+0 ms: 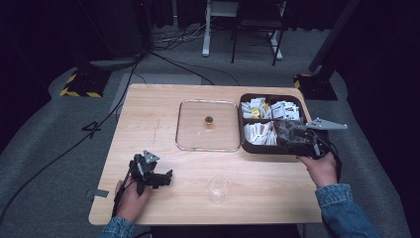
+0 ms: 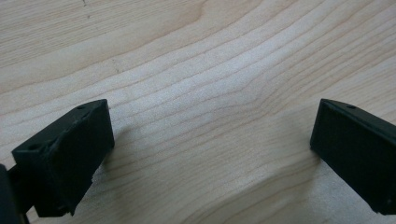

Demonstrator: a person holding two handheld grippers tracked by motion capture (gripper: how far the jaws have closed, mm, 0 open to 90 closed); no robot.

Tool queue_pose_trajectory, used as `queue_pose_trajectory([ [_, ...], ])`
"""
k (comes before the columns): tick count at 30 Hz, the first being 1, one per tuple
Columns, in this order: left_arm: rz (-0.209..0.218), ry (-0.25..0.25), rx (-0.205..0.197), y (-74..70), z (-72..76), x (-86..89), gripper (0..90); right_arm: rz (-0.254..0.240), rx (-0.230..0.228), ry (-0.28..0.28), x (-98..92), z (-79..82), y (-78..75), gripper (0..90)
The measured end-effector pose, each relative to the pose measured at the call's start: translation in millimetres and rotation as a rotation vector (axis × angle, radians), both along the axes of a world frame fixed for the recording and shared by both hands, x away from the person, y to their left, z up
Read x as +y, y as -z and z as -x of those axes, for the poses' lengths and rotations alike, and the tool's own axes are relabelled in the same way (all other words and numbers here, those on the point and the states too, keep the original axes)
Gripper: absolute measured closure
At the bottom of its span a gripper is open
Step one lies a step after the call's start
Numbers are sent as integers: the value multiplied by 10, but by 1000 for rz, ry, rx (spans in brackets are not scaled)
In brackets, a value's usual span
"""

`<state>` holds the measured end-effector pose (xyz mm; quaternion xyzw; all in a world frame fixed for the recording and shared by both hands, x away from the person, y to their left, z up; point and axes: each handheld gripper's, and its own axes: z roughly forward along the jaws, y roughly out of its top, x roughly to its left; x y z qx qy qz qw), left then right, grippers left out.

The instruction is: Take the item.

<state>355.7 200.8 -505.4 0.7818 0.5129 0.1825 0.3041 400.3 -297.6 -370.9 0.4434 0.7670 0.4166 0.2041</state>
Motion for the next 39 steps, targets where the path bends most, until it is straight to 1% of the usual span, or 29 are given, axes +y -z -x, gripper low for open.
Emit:
queue_pose_trajectory([
  [1, 0, 0, 0, 0, 0, 0, 0, 7, 6, 12, -36, -40, -15, 235],
  [3, 0, 0, 0, 0, 0, 0, 0, 14, 7, 19, -63, -70, -25, 235],
  [6, 0, 0, 0, 0, 0, 0, 0, 23, 7, 17, -96, -101, -36, 241],
  [7, -1, 1, -1, 0, -1, 0, 0, 37, 8, 22, -133, -137, -45, 249],
  [8, -1, 1, -1, 0, -1, 0, 0, 37, 8, 22, -133, -137, -45, 249],
  [9, 0, 0, 0, 0, 0, 0, 0, 59, 7, 22, -198, -199, -49, 274],
  [11, 0, 0, -1, 1, 0, 0, 0, 58, 10, 23, -228, -224, -50, 279],
  [12, 0, 0, -1, 1, 1, 0, 0, 51, 18, 32, -314, -288, -61, 293],
  [16, -2, 2, -3, 1, 6, 6, 0, 54, 13, 56, -442, -385, -92, 313],
  [17, -2, 2, -3, 1, 6, 6, 0, 54, 13, 56, -442, -385, -92, 313],
  [18, 0, -4, 0, 1, 12, 13, 0, 50, 14, 72, -493, -429, -98, 316],
  [19, 0, -4, 0, 1, 12, 13, 0, 50, 14, 72, -493, -429, -98, 316],
  [20, -1, -5, 0, 1, 12, 14, 0, 46, 17, 96, -537, -473, -95, 323],
  [22, -1, -5, 0, 1, 12, 14, 0, 44, 24, 118, -576, -518, -79, 328],
  [23, -1, -5, 0, 1, 12, 14, 0, 44, 24, 118, -576, -518, -79, 328],
  [24, -1, -5, 0, 0, 12, 14, 0, 39, 25, 131, -613, -574, -50, 345],
  [26, -3, -4, 1, 0, 11, 16, 0, 34, 29, 137, -622, -592, -35, 350],
  [28, -1, -2, 0, 1, 4, 16, 0, 21, 51, 142, -667, -693, 70, 362],
  [29, -1, -2, 0, 1, 4, 16, 0, 21, 51, 142, -667, -693, 70, 362],
  [30, -1, 0, 1, 0, -1, 17, 0, 31, 40, 158, -696, -745, 153, 361],
  [31, -1, 0, 1, 0, -1, 17, 0, 31, 40, 158, -696, -745, 153, 361],
  [32, -1, 0, 1, 0, -1, 17, 0, 31, 38, 170, -705, -754, 174, 358],
  [33, -1, 0, 1, 0, 0, 16, 0, 45, 22, 183, -722, -779, 223, 357],
  [36, -1, 0, 1, 0, 0, 16, 0, 53, 35, 167, -716, -811, 281, 352],
  [39, -1, 0, 1, 0, 0, 16, 0, 67, 44, 168, -697, -833, 320, 353],
])
